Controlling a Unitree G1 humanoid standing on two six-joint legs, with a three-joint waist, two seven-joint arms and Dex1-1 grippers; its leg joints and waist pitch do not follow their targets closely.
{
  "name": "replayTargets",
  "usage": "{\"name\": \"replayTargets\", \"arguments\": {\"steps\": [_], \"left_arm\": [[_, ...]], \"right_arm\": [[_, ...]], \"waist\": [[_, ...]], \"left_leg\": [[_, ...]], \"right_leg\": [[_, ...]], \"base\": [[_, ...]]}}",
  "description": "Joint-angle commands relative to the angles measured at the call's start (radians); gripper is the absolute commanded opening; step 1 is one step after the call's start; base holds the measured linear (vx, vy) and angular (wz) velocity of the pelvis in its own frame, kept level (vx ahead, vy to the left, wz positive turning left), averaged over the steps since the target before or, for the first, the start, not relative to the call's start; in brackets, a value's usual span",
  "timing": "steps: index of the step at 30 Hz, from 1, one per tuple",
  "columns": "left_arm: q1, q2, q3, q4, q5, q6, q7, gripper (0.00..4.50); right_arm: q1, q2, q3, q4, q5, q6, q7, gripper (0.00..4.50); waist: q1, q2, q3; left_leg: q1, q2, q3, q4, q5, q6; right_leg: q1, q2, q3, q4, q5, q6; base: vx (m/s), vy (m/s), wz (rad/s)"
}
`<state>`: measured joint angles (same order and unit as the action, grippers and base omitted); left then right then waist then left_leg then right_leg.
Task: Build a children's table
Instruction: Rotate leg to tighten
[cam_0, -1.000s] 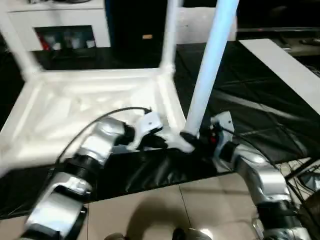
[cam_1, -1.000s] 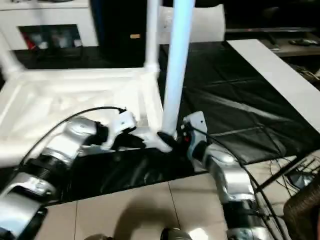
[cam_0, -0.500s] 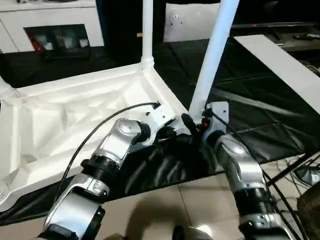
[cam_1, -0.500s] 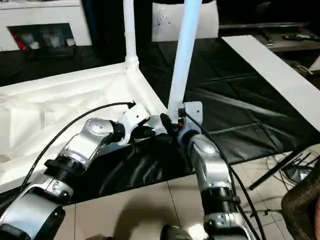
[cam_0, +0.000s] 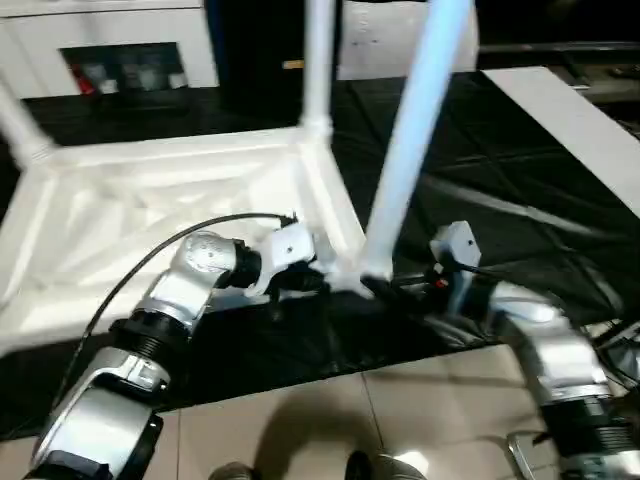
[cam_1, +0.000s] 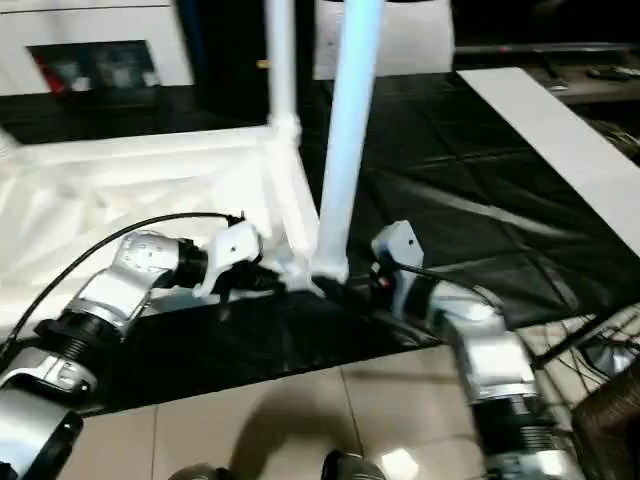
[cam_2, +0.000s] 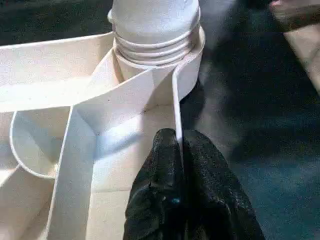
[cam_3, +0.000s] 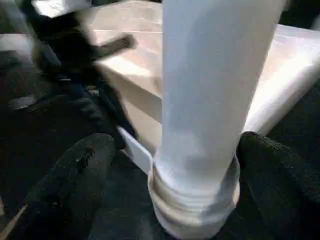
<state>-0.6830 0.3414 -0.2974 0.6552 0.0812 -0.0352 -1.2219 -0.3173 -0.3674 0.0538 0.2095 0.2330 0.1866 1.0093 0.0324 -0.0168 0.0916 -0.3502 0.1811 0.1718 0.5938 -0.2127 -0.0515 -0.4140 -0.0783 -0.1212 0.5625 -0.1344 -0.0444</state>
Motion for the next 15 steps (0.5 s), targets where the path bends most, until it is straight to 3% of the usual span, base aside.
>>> {"name": "replayTargets", "arguments": {"steps": [1,4,5,13,15], "left_arm": [[-0.011,0.002,-0.041,0.016,-0.016,-0.048,-0.095,0.0],[-0.026,0.026,-0.073,0.045,-0.007,-0.103,-0.176,0.0],[-0.029,0.029,-0.076,0.049,-0.007,-0.111,-0.187,0.0],[-0.059,0.039,-0.105,0.082,-0.001,-0.175,-0.287,0.0],[-0.067,0.035,-0.11,0.091,-0.005,-0.188,-0.305,0.0]], "right_arm": [[-0.001,-0.038,0.026,-0.009,0.018,-0.015,0.082,4.24],[-0.014,-0.083,0.047,0.025,0.012,-0.044,0.171,4.24],[-0.017,-0.089,0.05,0.03,0.011,-0.045,0.184,3.97],[-0.049,-0.122,0.096,0.076,0.002,-0.073,0.284,3.45],[-0.057,-0.12,0.108,0.086,-0.001,-0.083,0.294,3.09]], "waist": [[0.001,0.001,-0.08],[0.013,0.001,-0.081],[0.018,0.0,-0.081],[0.038,-0.003,-0.084],[0.045,-0.002,-0.086]], "left_leg": [[0.004,0.058,-0.012,-0.064,-0.088,0.126],[0.002,0.056,-0.01,-0.064,-0.097,0.12],[0.002,0.057,-0.009,-0.064,-0.097,0.115],[0.003,0.06,-0.009,-0.063,-0.084,0.099],[0.005,0.061,-0.008,-0.062,-0.077,0.101]], "right_leg": [[0.066,-0.082,0.067,-0.053,-0.26,-0.21],[0.069,-0.083,0.067,-0.052,-0.262,-0.212],[0.07,-0.083,0.066,-0.052,-0.269,-0.209],[0.069,-0.085,0.066,-0.048,-0.272,-0.205],[0.068,-0.085,0.066,-0.046,-0.257,-0.209]], "base": [[0.0,0.0,0.0],[0.0,0.0,0.0],[0.0,0.0,0.0],[0.0,0.0,0.0],[0.0,0.0,0.0]]}}
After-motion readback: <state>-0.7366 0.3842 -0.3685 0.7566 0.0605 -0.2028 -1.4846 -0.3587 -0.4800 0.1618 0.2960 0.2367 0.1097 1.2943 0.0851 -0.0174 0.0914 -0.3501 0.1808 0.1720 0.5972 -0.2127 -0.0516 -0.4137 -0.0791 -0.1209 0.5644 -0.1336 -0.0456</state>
